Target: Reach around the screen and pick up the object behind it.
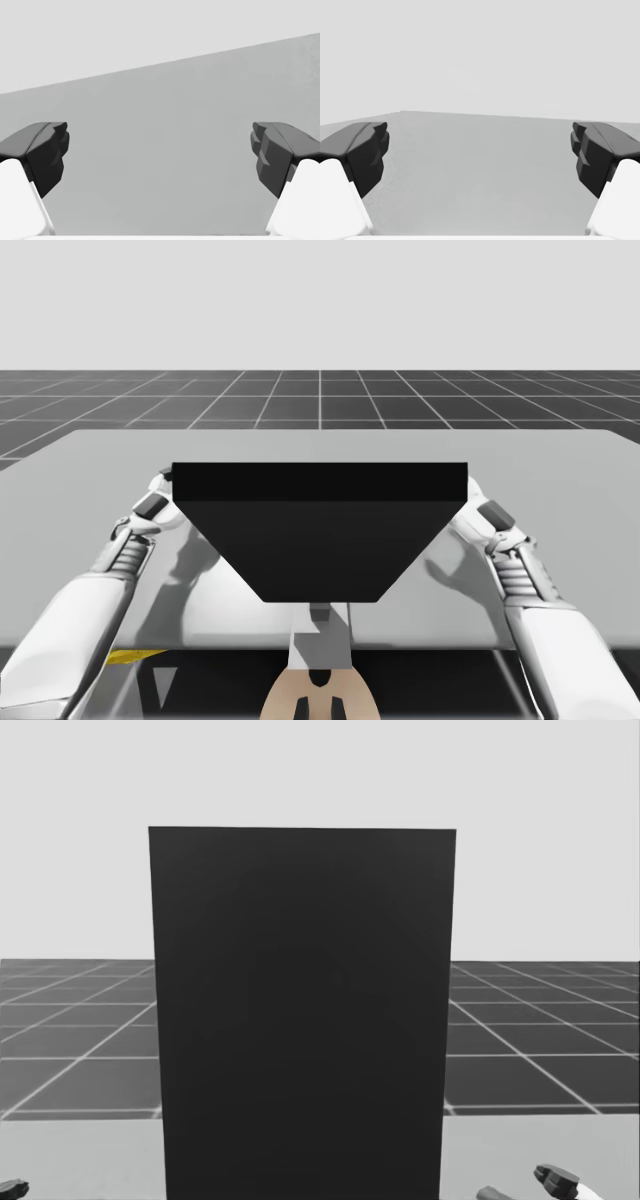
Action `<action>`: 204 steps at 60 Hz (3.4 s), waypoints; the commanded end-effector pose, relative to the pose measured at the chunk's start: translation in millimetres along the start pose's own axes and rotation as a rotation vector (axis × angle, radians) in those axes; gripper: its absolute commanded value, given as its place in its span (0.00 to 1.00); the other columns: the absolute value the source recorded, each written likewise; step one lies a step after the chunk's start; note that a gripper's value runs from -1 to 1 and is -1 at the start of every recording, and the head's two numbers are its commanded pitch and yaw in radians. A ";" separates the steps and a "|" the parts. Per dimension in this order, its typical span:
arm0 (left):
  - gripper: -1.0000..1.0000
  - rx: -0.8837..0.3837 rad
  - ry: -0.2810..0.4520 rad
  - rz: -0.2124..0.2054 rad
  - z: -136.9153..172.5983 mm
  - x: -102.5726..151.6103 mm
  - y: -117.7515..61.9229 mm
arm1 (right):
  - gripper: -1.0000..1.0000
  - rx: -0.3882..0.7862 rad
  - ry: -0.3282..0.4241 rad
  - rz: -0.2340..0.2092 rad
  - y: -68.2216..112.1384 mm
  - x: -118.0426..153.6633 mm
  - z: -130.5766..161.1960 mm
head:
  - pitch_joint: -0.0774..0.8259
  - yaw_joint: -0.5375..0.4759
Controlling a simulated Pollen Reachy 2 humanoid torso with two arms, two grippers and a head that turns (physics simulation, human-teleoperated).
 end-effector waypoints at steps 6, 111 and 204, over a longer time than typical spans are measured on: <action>0.00 -0.349 -0.046 0.081 28.0 20.8 -2.3 | 0.00 0.420 -0.003 -0.063 22.9 15.7 16.7 | 0.06 0.50; 0.00 -0.908 0.406 -0.057 -64.1 -32.9 -101.0 | 0.00 0.681 0.276 -0.039 45.2 -2.4 26.3 | 0.15 0.53; 1.00 -0.354 0.161 -0.118 13.4 93.7 87.9 | 0.00 0.658 0.275 -0.010 41.8 -0.1 29.1 | 0.15 0.53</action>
